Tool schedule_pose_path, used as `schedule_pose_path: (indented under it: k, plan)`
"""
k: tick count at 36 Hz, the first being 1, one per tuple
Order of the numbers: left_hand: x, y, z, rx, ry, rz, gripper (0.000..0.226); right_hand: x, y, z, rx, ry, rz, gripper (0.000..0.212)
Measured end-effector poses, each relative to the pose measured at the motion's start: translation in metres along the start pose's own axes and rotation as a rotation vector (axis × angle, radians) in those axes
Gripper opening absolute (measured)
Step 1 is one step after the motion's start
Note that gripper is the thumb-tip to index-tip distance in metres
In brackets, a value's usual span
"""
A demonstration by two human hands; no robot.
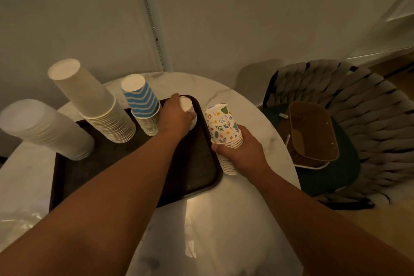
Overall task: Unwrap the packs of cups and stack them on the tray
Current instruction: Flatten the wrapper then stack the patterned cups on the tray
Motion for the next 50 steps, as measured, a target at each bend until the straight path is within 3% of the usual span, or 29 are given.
schedule_pose_path:
  k: [3,7,9,12,15,18,25,28,32,41,50]
  plan:
    - [-0.005,-0.011,0.008,0.018,-0.005,0.004,0.081,0.000,-0.002,-0.001,0.011,0.004,-0.009,0.056]
    - [-0.026,-0.045,0.037,0.190,-0.280,0.141,0.063,0.002,-0.008,-0.010,0.010,0.025,-0.025,0.056]
    - [-0.028,-0.058,0.045,0.166,-0.503,0.066,0.065,0.005,-0.010,-0.015,-0.001,0.046,-0.038,0.055]
    - [-0.021,-0.069,0.044,-0.018,-0.706,-0.133,0.082,0.012,-0.014,-0.023,-0.031,0.054,-0.071,0.056]
    - [-0.019,-0.073,0.038,-0.101,-0.798,-0.201,0.055,0.017,-0.019,-0.033,-0.063,0.046,-0.073,0.057]
    - [-0.020,-0.074,0.033,-0.095,-0.754,-0.136,0.032,0.019,-0.025,-0.041,-0.091,-0.011,-0.051,0.056]
    - [-0.042,-0.063,0.044,-0.056,-0.703,-0.004,0.055,0.018,-0.026,-0.038,-0.089,-0.056,0.017,0.058]
    - [-0.067,-0.040,0.061,0.028,-0.672,0.102,0.045,0.012,-0.022,-0.034,-0.071,-0.043,0.020,0.057]
    - [-0.076,-0.016,0.075,0.147,-0.439,0.196,0.057,0.007,-0.016,-0.029,-0.054,-0.021,0.035,0.057]
    - [-0.023,0.003,0.031,0.025,-0.165,0.125,0.073,0.001,-0.004,-0.016,-0.044,-0.018,0.030,0.055]
    - [-0.001,0.006,0.007,-0.083,-0.083,0.056,0.069,-0.002,0.000,-0.005,-0.035,-0.051,0.021,0.061]
Point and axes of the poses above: each hand's wrist, its own y-axis towards the middle knuckle, its own x-axis out of the palm, z = x × y, the point moved 4 cm from there along y, towards the middle knuckle, and after that the axes turned 9 degrees about -y, right-handed, at the moved point
